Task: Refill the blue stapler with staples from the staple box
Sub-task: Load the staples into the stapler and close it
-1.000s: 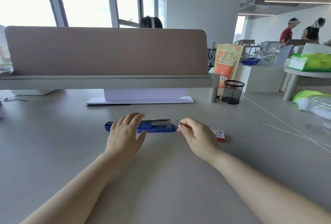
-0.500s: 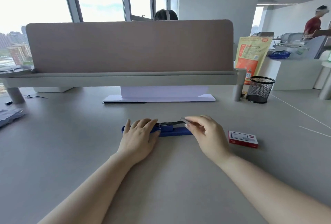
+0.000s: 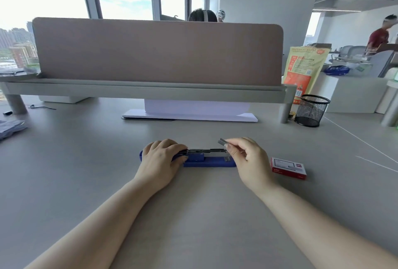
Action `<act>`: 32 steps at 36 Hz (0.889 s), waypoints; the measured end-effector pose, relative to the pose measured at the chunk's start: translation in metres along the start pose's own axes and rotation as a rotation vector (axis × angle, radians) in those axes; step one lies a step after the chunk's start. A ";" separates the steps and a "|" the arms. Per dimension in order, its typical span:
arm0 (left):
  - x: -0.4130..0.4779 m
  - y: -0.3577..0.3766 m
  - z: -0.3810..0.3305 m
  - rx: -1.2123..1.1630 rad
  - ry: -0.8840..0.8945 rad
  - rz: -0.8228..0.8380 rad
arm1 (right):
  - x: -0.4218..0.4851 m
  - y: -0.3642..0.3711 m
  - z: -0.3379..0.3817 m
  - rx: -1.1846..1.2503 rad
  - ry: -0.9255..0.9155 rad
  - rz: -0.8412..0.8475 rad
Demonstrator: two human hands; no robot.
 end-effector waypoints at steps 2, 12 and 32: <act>0.000 0.000 -0.001 -0.005 -0.001 -0.001 | 0.000 0.000 0.000 0.051 0.049 0.012; 0.000 0.000 0.001 -0.047 -0.002 -0.015 | 0.001 -0.003 0.001 -0.065 0.012 -0.011; -0.001 -0.004 0.000 -0.163 0.013 -0.027 | 0.000 -0.004 0.006 -0.147 -0.037 -0.019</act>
Point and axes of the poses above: each hand's wrist, its own x-axis towards the middle knuckle, its own y-axis out of the palm, z = x × y, the point moved 2 cm from there along x, towards the middle knuckle, and after that the axes turned 3 degrees about -x, right-handed, at the moved point
